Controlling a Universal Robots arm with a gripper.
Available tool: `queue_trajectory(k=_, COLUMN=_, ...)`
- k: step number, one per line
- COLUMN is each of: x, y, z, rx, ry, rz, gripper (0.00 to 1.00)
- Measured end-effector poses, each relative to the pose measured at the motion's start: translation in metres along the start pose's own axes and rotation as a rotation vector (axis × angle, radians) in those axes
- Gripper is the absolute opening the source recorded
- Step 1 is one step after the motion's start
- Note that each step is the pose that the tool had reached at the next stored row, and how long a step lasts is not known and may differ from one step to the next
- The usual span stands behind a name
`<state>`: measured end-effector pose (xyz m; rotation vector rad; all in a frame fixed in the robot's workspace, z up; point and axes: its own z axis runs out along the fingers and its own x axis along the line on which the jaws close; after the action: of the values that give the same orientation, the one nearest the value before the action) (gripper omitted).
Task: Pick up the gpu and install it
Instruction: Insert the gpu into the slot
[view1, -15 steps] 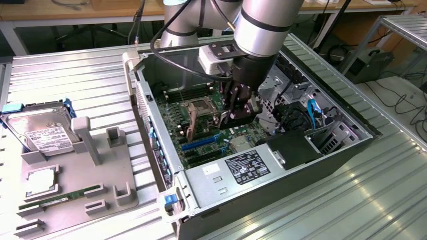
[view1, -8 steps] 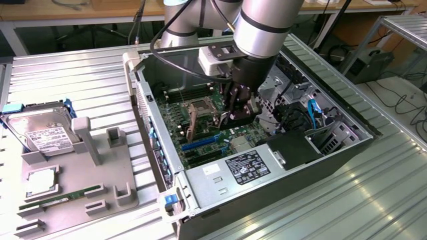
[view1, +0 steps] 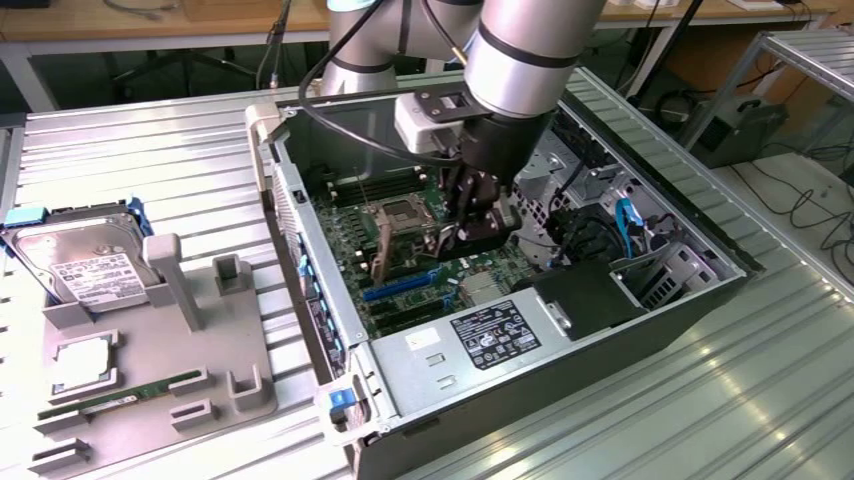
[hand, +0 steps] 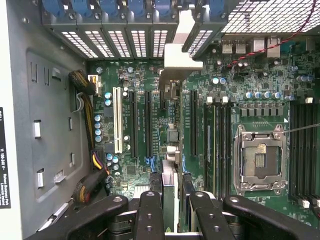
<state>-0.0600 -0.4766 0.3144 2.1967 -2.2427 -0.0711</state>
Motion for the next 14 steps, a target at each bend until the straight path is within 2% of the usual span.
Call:
queue_trajectory(k=8, x=0.0001, y=0.0035, z=0.0017, rx=0.0000, ry=0.0000, rz=0.000, gripper=0.26)
queue_trajectory(k=14, x=-0.0004, y=0.0092, z=0.0037, rx=0.0000, ry=0.0043, rz=0.000, gripper=0.26)
